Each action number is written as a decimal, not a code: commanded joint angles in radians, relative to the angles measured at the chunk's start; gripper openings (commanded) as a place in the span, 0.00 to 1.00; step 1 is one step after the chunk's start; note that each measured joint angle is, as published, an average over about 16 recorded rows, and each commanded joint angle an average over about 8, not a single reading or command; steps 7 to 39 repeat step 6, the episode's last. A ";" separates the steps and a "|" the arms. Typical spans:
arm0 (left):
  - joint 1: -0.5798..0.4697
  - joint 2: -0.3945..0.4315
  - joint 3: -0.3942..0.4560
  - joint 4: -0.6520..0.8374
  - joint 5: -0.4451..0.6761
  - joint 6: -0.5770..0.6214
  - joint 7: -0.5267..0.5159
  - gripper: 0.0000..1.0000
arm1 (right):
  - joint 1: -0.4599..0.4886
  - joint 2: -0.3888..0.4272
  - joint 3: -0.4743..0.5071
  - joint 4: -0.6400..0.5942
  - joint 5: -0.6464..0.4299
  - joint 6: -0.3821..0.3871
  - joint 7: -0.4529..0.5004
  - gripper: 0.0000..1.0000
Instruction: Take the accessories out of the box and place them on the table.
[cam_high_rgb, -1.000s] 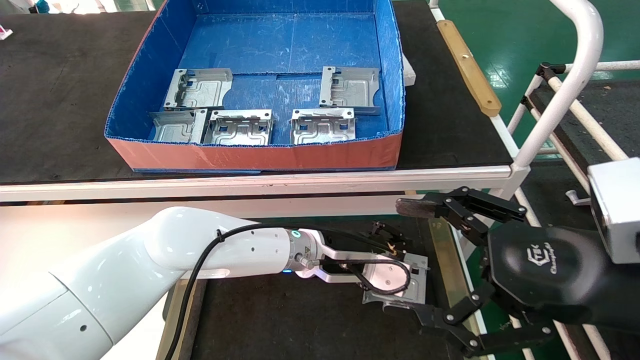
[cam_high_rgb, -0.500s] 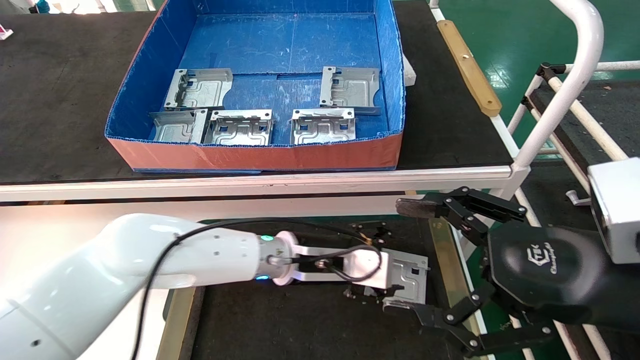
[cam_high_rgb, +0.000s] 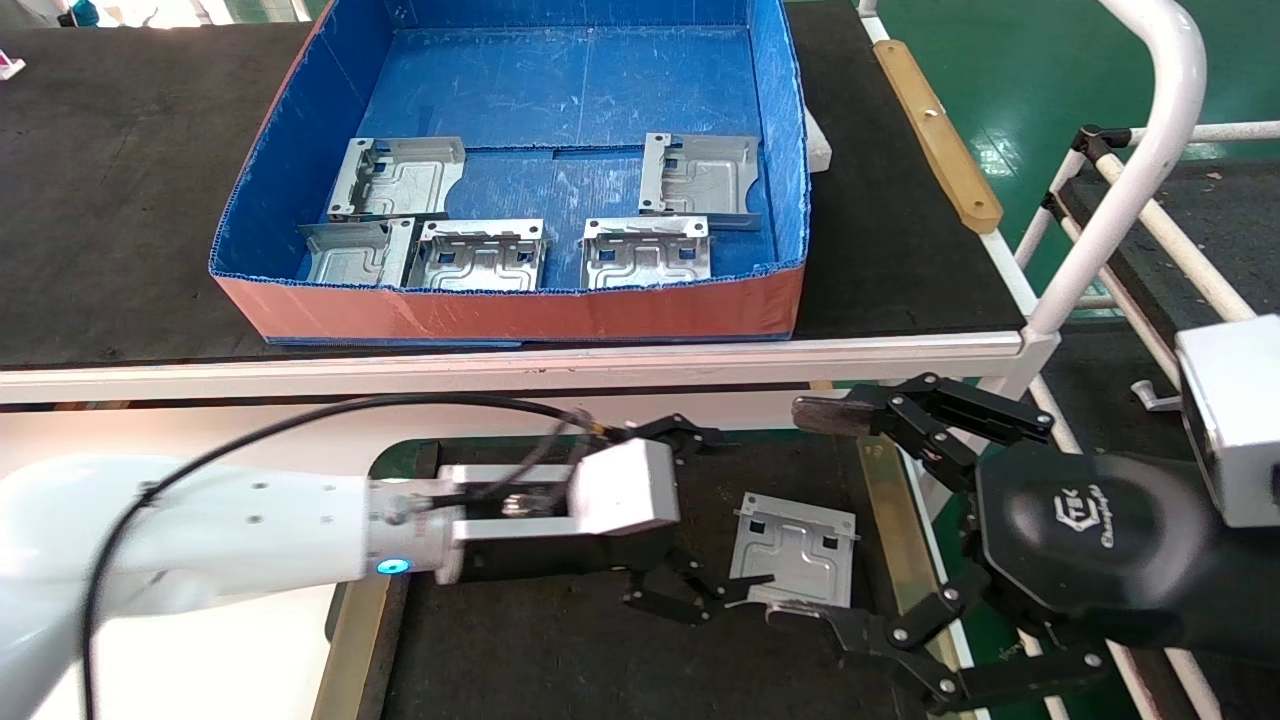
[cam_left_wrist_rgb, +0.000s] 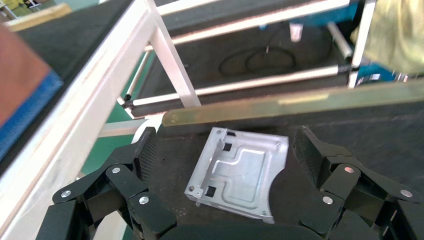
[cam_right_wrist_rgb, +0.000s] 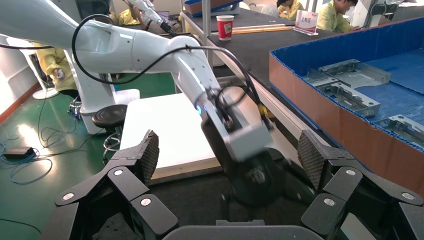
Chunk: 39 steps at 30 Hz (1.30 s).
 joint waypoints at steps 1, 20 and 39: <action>0.019 -0.031 -0.039 -0.021 -0.022 0.032 -0.030 1.00 | 0.000 0.000 0.000 0.000 0.000 0.000 0.000 1.00; 0.044 -0.075 -0.093 -0.049 -0.052 0.078 -0.072 1.00 | 0.000 0.000 0.000 0.000 0.000 0.000 0.000 1.00; 0.044 -0.075 -0.093 -0.049 -0.052 0.078 -0.072 1.00 | 0.000 0.000 0.000 0.000 0.000 0.000 0.000 1.00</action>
